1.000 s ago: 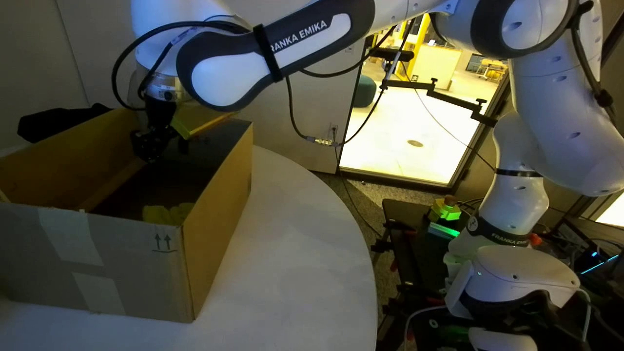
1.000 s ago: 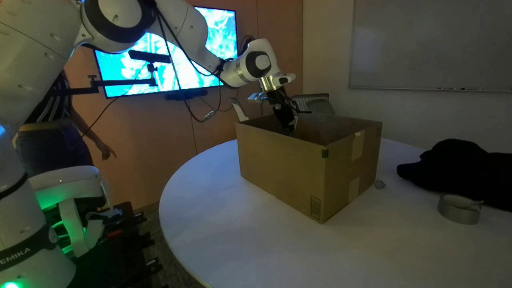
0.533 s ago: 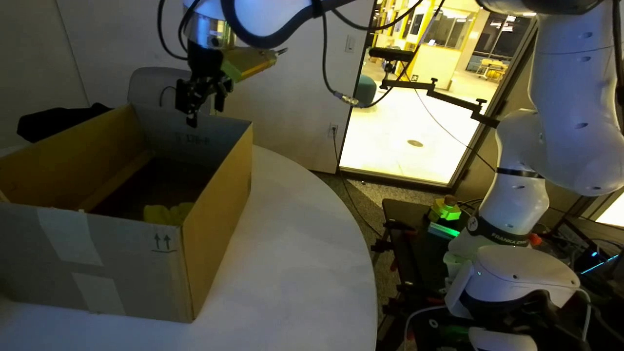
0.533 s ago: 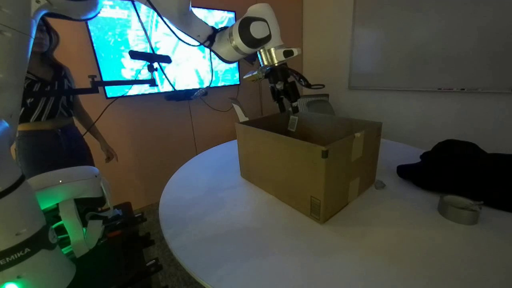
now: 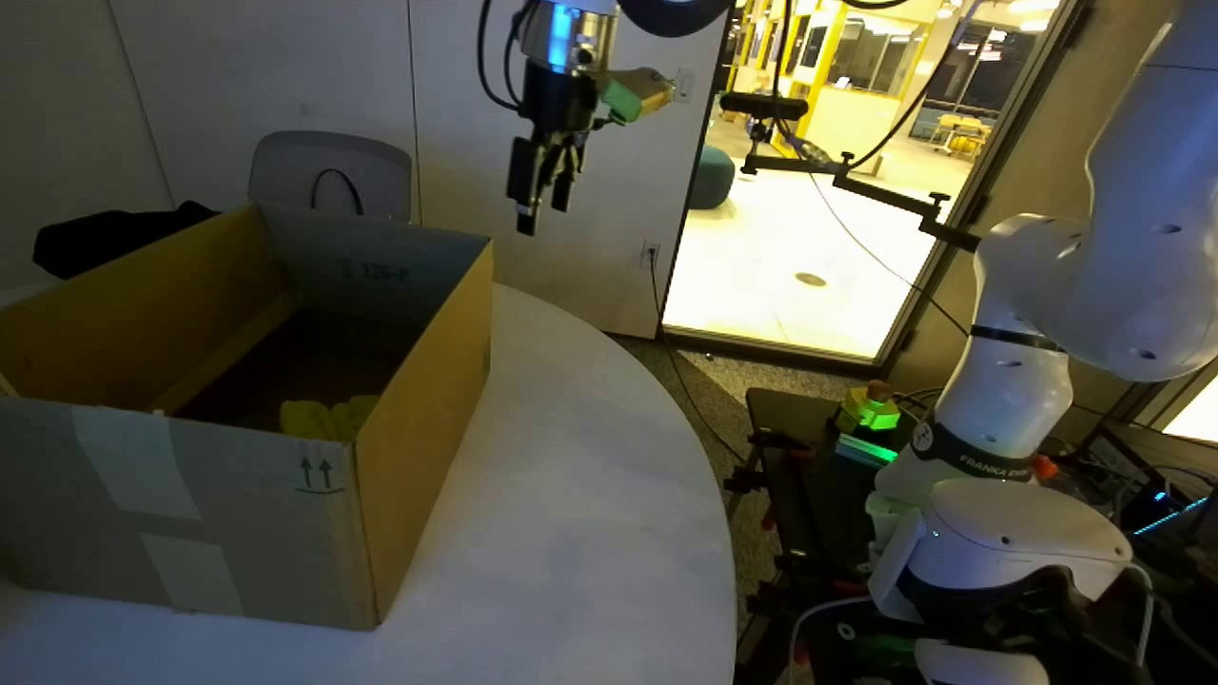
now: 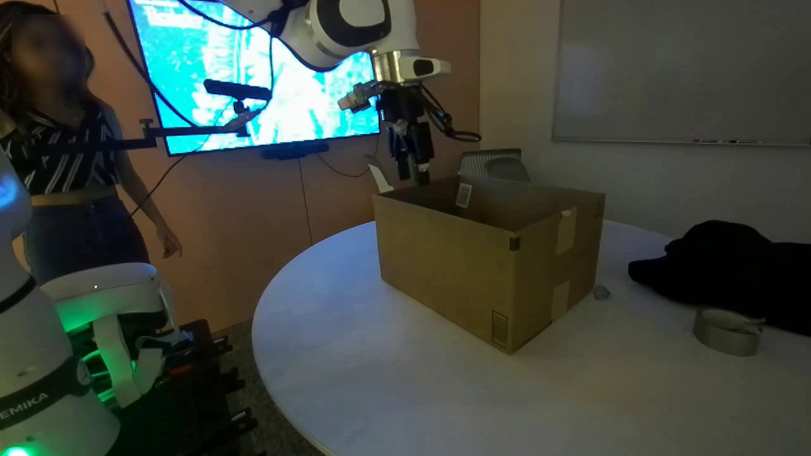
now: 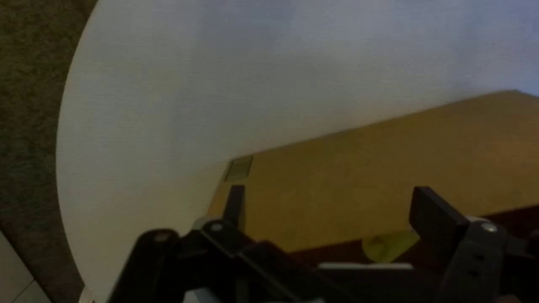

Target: Put the marker on the cloth, fold it and then put it in the box

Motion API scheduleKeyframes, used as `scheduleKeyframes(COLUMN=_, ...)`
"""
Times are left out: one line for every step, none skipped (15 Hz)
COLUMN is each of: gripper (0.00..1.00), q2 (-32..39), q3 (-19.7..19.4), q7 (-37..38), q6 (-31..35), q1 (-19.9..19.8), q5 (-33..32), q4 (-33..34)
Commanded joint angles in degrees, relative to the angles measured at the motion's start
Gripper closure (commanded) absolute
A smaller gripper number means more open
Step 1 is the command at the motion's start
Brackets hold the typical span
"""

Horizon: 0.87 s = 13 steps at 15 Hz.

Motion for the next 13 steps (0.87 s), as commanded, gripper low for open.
scheduleKeyframes(gripper=0.00, q2=-11.99, q3=0.29, q7=-5.27, q6=-0.47, q1=-2.93, q5=2.71, q4=-14.61)
scheduleKeyframes(gripper=0.00, q2=-14.41, q3=-0.02, q7=-6.66, q6=-0.39, q1=-3.62, q5=2.90, q4=-18.05)
scheduleKeyframes(gripper=0.00, q2=-15.99, q3=-0.34, q7=-7.76, q6=-0.55, q1=-4.35, q5=2.56, q4=-20.25)
scheduleKeyframes(gripper=0.00, q2=-17.36, q3=-0.71, q7=-9.14, q6=-0.94, q1=-5.00, q5=2.36, q4=-22.12)
scheduleKeyframes(gripper=0.00, q2=-18.58, q3=-0.79, q7=-9.53, q6=-0.44, q1=-5.54, q5=2.04, q4=-24.25)
scheduleKeyframes(gripper=0.00, q2=-19.33, q3=-1.13, q7=-10.75, q6=-0.72, q1=-6.09, q5=1.96, q4=-25.25)
scheduleKeyframes(gripper=0.00, q2=-19.81, q3=-0.93, q7=-10.73, q6=-0.39, q1=-6.47, q5=1.36, q4=-26.57)
scheduleKeyframes(gripper=0.00, q2=-16.48, q3=-0.25, q7=-9.07, q6=-1.09, q1=-6.49, q5=1.52, q4=-23.24)
scheduleKeyframes(gripper=0.00, q2=-17.33, q3=-0.36, q7=-9.54, q6=-1.05, q1=-6.80, q5=1.51, q4=-24.56)
scheduleKeyframes(gripper=0.00, q2=-17.87, q3=-0.39, q7=-9.72, q6=-1.03, q1=-6.93, q5=1.50, q4=-25.33)
scheduleKeyframes(gripper=0.00, q2=-18.16, q3=-0.39, q7=-9.78, q6=-1.02, q1=-6.94, q5=1.51, q4=-25.68)
scheduleKeyframes(gripper=0.00, q2=-18.25, q3=-0.39, q7=-9.82, q6=-1.02, q1=-6.94, q5=1.51, q4=-25.76)
scheduleKeyframes(gripper=0.00, q2=-18.25, q3=-0.38, q7=-9.85, q6=-1.01, q1=-6.93, q5=1.51, q4=-25.76)
